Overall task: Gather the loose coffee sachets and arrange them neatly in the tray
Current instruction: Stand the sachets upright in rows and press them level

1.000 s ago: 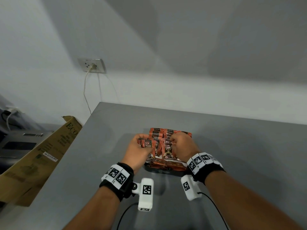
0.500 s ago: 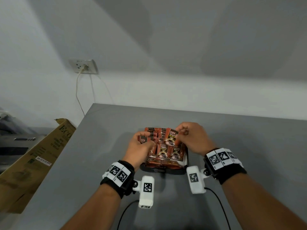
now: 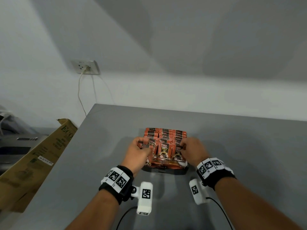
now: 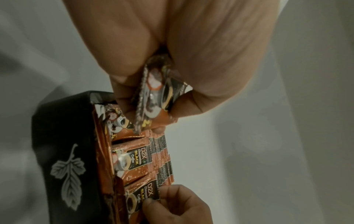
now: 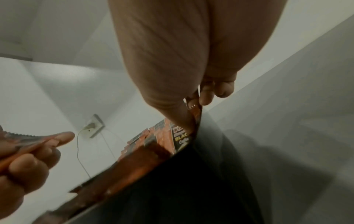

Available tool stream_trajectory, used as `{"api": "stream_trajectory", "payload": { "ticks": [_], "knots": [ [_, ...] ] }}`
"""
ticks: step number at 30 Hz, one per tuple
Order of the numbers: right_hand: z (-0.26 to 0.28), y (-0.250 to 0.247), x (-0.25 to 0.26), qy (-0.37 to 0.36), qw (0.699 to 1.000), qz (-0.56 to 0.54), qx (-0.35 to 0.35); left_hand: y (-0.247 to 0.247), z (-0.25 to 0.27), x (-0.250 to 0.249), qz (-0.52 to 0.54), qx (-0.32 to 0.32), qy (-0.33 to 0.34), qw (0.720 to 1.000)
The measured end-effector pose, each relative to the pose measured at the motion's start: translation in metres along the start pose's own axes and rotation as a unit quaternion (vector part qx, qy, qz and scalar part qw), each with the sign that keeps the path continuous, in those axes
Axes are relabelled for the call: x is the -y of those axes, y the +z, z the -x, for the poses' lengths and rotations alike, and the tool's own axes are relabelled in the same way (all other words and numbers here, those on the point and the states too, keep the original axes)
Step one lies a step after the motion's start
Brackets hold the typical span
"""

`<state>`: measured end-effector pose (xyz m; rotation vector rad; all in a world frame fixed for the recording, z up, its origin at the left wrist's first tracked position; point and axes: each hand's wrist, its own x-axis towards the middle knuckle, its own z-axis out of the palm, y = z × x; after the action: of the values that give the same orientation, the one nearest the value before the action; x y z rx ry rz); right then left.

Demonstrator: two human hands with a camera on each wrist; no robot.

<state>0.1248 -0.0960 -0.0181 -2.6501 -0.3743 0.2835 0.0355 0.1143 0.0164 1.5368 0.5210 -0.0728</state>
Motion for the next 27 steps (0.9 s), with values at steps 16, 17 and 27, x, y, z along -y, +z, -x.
{"api": "stream_trajectory", "payload": {
  "ticks": [16, 17, 27],
  "knots": [
    [0.015, -0.036, 0.076, -0.141, 0.963, -0.226, 0.04, 0.008, -0.005, -0.001, 0.001, 0.017, 0.077, 0.997],
    [0.009, -0.035, 0.076, -0.133, 0.965, -0.225, 0.019, 0.005, -0.006, -0.002, 0.018, -0.02, 0.07, 0.997],
    [-0.036, 0.018, 0.097, -0.102, 0.991, -0.034, 0.077, -0.028, -0.011, 0.002, 0.081, -0.139, 0.013, 0.987]
  ]
}}
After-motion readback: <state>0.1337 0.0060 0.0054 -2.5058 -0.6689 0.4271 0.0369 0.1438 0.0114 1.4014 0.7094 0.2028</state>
